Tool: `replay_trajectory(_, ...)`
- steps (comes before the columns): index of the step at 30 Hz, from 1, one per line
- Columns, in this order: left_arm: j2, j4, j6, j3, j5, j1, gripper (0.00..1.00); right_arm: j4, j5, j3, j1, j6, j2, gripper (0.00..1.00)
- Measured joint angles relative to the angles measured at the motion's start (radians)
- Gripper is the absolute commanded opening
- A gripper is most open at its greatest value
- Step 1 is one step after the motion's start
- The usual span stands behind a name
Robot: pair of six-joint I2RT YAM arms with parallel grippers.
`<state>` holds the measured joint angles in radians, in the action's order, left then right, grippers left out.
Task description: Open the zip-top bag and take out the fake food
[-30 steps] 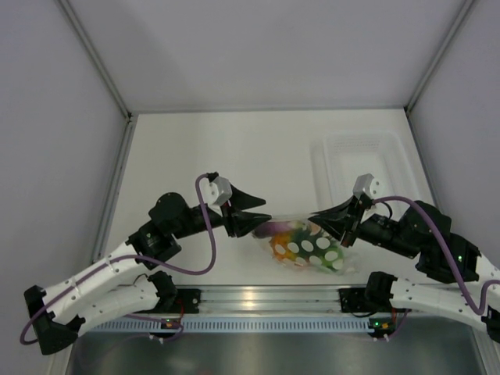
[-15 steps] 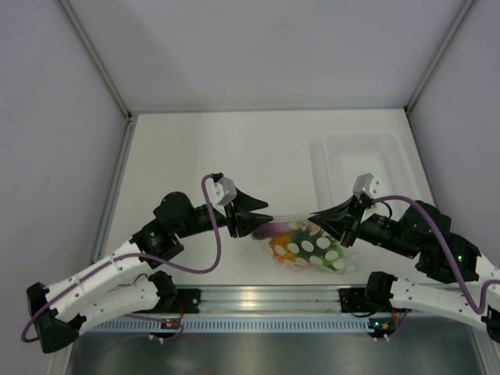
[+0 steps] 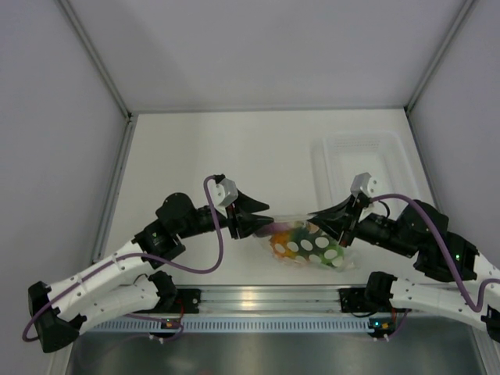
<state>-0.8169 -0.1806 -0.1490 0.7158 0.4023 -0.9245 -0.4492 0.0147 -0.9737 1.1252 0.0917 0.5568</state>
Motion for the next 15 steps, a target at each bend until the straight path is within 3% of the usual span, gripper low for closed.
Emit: replay_trajectory(15,-0.025,-0.030,-0.006,-0.012,-0.003,0.000,0.41,0.016,-0.062,0.000,0.000,0.018,0.001,0.00)
